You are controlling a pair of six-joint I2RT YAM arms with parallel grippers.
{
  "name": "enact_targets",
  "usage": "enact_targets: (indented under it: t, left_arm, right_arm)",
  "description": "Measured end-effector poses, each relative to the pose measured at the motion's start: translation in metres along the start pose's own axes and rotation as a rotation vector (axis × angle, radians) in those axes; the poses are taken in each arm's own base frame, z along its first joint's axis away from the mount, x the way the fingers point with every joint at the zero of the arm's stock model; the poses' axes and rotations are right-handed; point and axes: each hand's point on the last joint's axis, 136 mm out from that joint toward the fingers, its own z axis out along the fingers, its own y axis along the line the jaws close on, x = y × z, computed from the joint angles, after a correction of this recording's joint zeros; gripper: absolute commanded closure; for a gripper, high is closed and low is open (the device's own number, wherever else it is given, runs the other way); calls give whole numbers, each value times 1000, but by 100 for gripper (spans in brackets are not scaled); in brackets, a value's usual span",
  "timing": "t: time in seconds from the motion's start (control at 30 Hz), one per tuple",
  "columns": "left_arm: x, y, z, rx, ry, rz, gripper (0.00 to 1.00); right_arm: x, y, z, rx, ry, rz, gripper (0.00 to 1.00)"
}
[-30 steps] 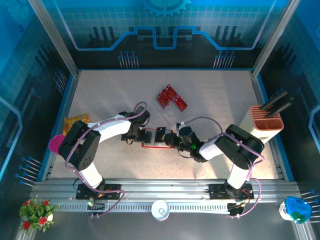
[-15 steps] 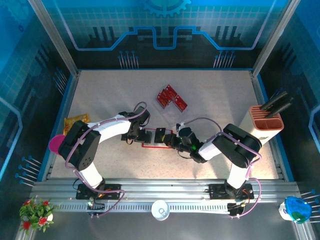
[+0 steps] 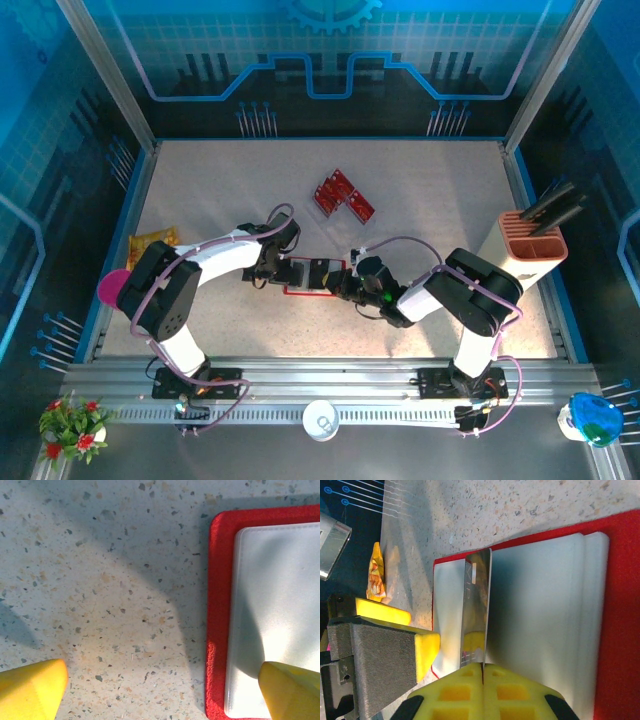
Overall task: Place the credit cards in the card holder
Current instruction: Insert the credit card into the card slot.
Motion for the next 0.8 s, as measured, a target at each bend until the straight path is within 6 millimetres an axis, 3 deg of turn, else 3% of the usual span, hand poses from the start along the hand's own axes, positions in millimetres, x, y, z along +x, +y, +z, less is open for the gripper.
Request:
enact_targets:
  t: [0.8]
  left_arm:
    - [0,0,0,1,0,0,1]
  right_arm:
    - [7,0,1,72,65,3,100]
